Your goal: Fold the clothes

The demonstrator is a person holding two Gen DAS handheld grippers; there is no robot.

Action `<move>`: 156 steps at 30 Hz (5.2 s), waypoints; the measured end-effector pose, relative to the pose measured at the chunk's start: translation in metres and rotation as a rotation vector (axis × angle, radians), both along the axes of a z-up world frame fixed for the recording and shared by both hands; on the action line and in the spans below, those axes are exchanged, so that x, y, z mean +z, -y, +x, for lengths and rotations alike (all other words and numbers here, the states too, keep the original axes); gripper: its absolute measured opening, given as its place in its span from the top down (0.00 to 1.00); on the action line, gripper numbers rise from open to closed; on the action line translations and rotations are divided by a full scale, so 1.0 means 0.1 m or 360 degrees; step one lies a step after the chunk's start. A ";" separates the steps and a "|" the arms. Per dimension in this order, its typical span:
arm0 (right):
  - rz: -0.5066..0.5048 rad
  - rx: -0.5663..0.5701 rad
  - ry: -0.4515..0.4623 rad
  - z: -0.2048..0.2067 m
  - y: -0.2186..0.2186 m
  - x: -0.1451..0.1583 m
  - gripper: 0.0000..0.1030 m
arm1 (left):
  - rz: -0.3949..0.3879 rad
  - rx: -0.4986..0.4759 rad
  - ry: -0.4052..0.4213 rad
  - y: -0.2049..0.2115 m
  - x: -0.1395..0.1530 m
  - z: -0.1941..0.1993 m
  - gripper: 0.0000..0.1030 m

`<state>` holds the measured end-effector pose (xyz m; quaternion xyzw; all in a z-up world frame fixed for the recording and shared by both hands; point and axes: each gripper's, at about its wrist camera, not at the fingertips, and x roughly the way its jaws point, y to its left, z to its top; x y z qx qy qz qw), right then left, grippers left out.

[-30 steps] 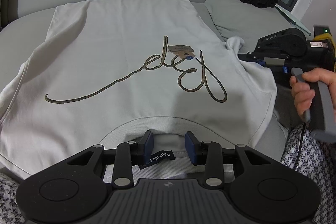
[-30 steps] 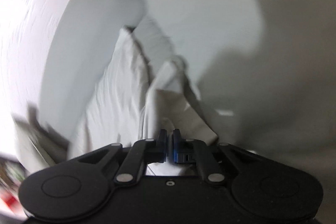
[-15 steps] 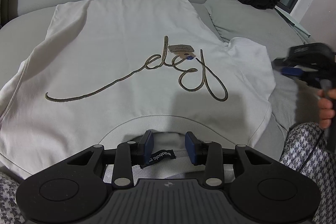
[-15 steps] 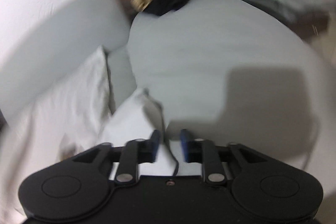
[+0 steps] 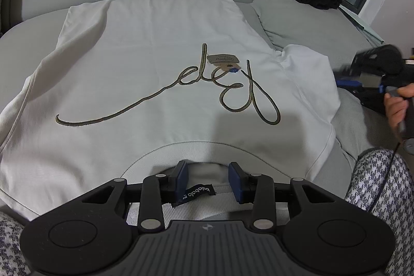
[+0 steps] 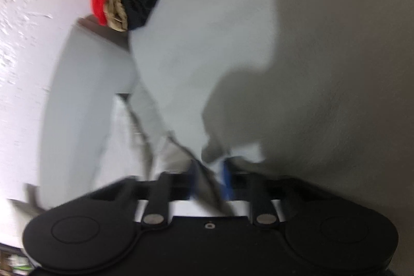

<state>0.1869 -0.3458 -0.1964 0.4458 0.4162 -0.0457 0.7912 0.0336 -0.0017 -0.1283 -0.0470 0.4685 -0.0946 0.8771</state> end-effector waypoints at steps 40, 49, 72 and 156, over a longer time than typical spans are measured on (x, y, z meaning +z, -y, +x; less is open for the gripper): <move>-0.0367 0.0891 0.0322 -0.26 -0.60 0.20 0.95 | -0.0036 0.0003 -0.0013 -0.06 -0.02 0.01 0.63; -0.0672 0.0364 0.0449 -0.52 -0.35 0.77 0.98 | -0.0022 -0.0010 -0.0025 -0.01 0.01 0.02 0.64; -0.0637 0.0993 0.0166 -0.82 -1.48 0.55 0.83 | 0.0246 0.0408 0.0024 -0.61 0.08 -0.19 0.90; -0.0047 0.1094 -0.0017 -0.94 -2.03 0.25 0.41 | -0.0341 0.1268 0.0162 -3.27 -0.13 -0.03 0.98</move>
